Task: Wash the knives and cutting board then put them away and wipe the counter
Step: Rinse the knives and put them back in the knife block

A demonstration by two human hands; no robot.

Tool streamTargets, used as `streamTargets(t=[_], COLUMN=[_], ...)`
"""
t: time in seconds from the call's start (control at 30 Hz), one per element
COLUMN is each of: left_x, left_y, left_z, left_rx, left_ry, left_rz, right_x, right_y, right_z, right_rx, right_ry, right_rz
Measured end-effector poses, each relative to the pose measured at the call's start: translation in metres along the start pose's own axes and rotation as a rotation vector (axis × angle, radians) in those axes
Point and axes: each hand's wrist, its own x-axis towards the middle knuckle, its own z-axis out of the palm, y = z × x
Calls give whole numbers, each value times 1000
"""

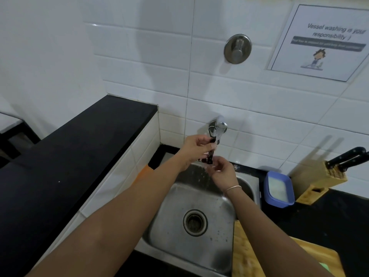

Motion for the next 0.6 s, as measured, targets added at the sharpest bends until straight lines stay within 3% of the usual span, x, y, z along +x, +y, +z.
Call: streamTargets(t=[0.27,0.6], left_x=[6,-3], left_y=[-7,0], left_z=[8,6], left_rx=[181,188], left_ry=[57,-32], left_rz=[93,104], right_x=[3,-5], right_y=[-12,-19], right_z=[3,-8], right_rx=[101,129], right_ry=[179,137], right_rz=[-190,-299])
